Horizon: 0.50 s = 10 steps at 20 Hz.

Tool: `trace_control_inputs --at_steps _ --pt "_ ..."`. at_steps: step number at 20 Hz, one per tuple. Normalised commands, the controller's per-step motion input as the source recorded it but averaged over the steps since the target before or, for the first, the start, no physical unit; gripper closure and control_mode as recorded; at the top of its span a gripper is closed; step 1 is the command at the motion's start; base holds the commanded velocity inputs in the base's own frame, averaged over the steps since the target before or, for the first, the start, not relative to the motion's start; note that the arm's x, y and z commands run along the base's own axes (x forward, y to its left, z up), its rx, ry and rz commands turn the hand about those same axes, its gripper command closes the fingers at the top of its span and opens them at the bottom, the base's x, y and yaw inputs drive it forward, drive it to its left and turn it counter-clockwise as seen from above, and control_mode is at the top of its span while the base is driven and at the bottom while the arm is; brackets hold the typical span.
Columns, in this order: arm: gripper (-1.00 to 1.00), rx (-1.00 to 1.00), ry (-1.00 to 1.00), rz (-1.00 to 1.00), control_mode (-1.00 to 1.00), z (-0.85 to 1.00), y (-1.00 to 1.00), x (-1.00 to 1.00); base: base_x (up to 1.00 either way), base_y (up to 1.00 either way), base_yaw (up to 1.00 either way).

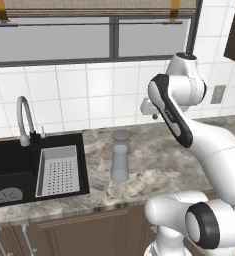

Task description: Place the pitcher and cup on the dining counter for serving.

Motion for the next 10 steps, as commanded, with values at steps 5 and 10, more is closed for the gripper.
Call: trace_control_inputs --at_steps 5,10 --pt "-1.0 0.02 -0.01 0.0 -1.0 -0.03 0.16 -0.17 0.0 0.0 0.0" --pt "-1.0 0.0 -0.04 0.0 -1.0 -0.51 0.59 -0.6 0.0 0.0 0.0"
